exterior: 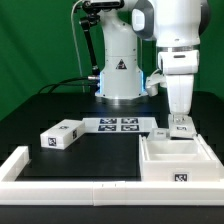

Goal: Assemble cabinet

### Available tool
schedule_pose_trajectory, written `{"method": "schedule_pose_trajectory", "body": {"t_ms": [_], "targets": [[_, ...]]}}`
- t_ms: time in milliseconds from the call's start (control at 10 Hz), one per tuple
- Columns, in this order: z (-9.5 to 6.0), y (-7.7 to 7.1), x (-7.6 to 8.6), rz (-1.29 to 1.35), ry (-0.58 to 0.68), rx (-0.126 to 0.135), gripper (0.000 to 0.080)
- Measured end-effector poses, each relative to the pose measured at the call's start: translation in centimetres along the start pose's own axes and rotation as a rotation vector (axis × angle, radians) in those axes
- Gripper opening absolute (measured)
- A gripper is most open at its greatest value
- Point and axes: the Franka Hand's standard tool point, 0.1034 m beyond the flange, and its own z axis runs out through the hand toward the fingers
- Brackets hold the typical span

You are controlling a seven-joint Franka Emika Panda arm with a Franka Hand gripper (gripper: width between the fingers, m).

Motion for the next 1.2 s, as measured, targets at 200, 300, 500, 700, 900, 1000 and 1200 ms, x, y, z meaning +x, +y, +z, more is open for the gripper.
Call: {"method": "schedule_pose_trajectory", "body": {"t_ms": [200, 300, 500, 700, 900, 1000, 1200], "targets": [[-0.2, 0.4, 0.0, 0.002, 0.002, -0.006, 0.007], [-0.4, 0.8, 0.0, 0.004, 0.003, -0.011, 0.007], [-0.3, 0.6, -0.1, 0.004, 0.002, -0.008, 0.007], [-0.4, 1.2, -0.2, 0.007, 0.0, -0.008, 0.007], [-0.7, 2.0, -0.1, 0.01, 0.002, -0.016, 0.007], [-0.8, 2.1, -0.1, 0.011, 0.003, -0.018, 0.007], [-0.6, 2.1, -0.1, 0.013, 0.004, -0.016, 0.007]]}}
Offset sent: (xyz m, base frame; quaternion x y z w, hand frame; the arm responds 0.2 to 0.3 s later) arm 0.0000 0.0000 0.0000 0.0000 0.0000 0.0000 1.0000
